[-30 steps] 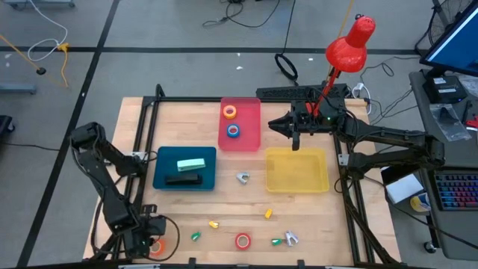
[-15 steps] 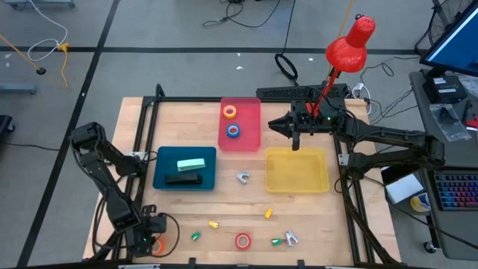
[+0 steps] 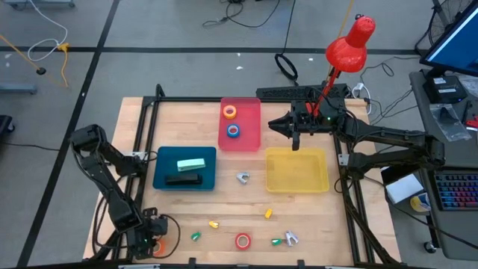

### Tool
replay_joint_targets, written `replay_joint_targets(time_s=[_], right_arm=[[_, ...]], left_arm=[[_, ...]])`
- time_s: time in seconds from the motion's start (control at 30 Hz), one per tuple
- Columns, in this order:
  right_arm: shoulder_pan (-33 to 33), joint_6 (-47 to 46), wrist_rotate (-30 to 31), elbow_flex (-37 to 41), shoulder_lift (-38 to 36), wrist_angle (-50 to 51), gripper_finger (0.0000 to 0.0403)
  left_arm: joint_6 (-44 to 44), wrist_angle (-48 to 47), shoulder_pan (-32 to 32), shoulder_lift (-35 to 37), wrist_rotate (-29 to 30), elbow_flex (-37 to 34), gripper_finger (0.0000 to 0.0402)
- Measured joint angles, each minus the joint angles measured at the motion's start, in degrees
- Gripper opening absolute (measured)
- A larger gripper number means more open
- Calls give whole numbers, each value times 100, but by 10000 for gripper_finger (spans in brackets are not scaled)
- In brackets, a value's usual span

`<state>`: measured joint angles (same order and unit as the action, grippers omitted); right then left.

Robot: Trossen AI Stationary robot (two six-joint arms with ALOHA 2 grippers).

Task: Pick and place Stapler, Stapler remover, tape
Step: Put the orange tape into the pink bin

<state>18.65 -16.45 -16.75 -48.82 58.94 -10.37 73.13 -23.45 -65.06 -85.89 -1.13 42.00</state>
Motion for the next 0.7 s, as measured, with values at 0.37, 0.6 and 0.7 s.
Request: replay_joint_targets(time_s=[0.37, 0.6, 0.7], right_arm=[[0, 0, 7, 0, 0, -4, 47], [0, -28, 12, 0, 0, -7, 47], [0, -155, 15, 0, 0, -9, 47]], left_arm=[[165, 274, 88, -589, -399, 67, 127], [196, 296, 212, -245, -386, 32, 36], [350, 362, 307, -68, -385, 37, 36]])
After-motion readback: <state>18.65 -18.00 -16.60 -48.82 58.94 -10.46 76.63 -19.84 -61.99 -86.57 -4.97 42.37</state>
